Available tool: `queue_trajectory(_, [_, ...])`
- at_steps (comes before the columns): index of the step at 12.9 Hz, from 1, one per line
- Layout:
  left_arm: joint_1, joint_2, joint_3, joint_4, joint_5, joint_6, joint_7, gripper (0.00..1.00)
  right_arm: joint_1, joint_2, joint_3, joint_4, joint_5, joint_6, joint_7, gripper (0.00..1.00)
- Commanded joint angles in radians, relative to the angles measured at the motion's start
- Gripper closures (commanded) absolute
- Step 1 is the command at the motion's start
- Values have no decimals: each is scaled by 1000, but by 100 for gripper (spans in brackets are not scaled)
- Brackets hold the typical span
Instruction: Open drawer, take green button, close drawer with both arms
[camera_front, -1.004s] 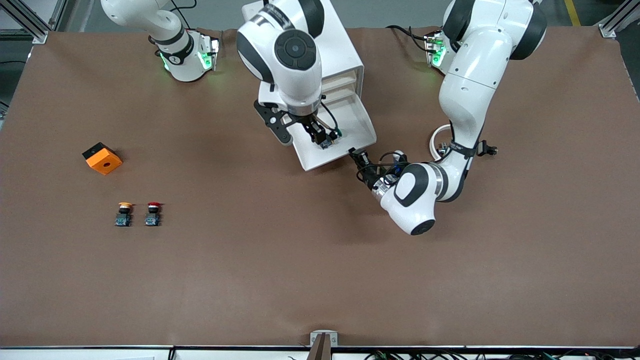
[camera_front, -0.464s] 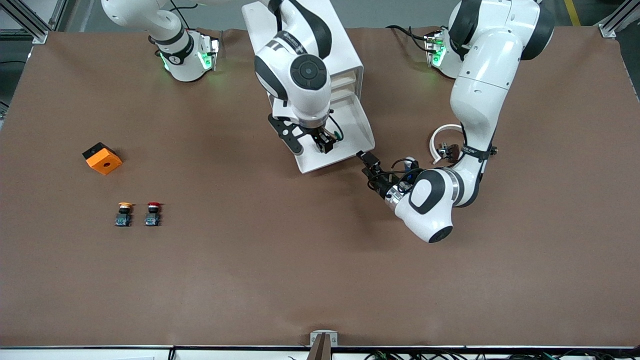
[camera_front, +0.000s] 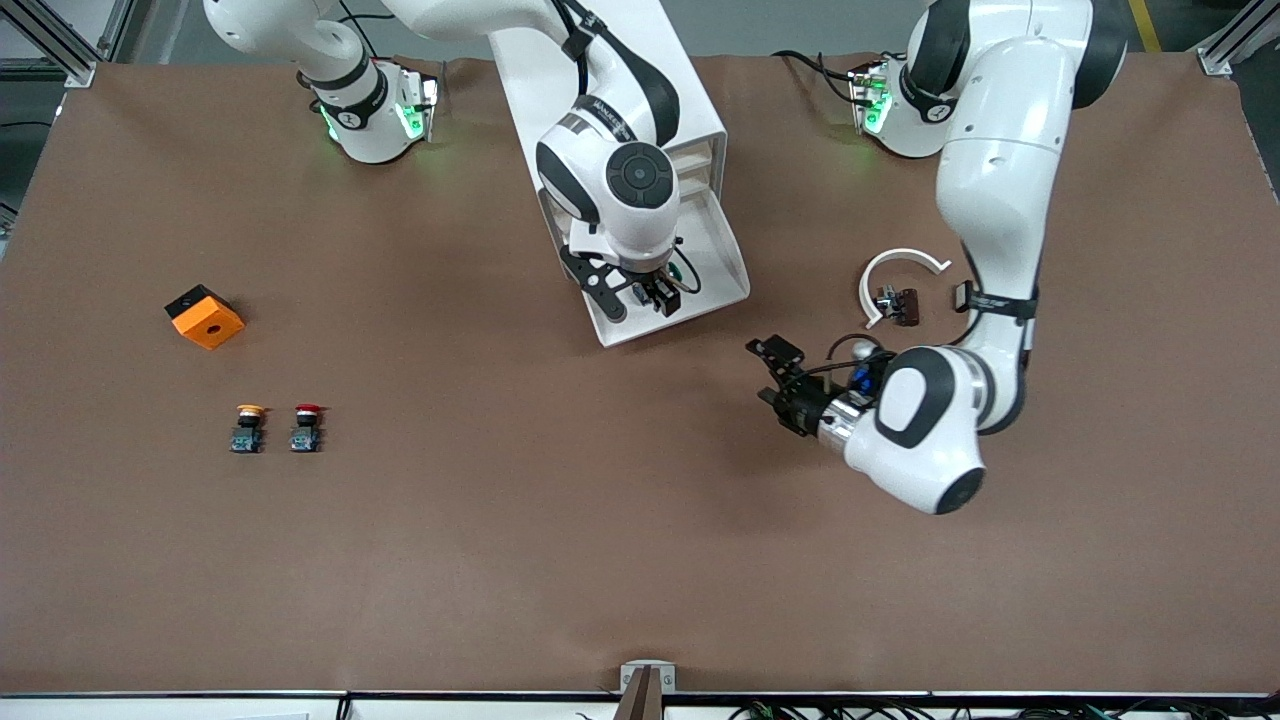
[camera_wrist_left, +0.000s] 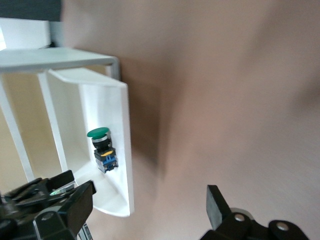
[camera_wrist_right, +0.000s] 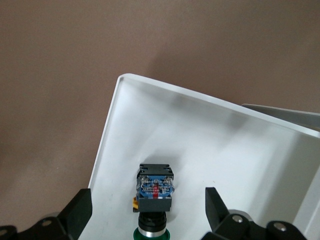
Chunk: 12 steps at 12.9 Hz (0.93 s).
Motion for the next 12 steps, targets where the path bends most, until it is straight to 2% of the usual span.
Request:
queue_trajectory(1, [-23, -110, 71, -13, 100, -14, 154, 0, 8, 14, -8, 8, 31, 7, -45, 0])
queue_trajectory(5, [-9, -245, 77, -18, 368, -14, 565, 0, 9, 53, -7, 13, 55, 10, -73, 0])
queue_trajectory(10, [29, -335, 72, -58, 556, -14, 1119, 0, 20, 71, -4, 16, 56, 46, -77, 0])
queue_trajectory(12, [20, -368, 69, -94, 648, -16, 1307, 0, 21, 73, -4, 16, 56, 53, -77, 16])
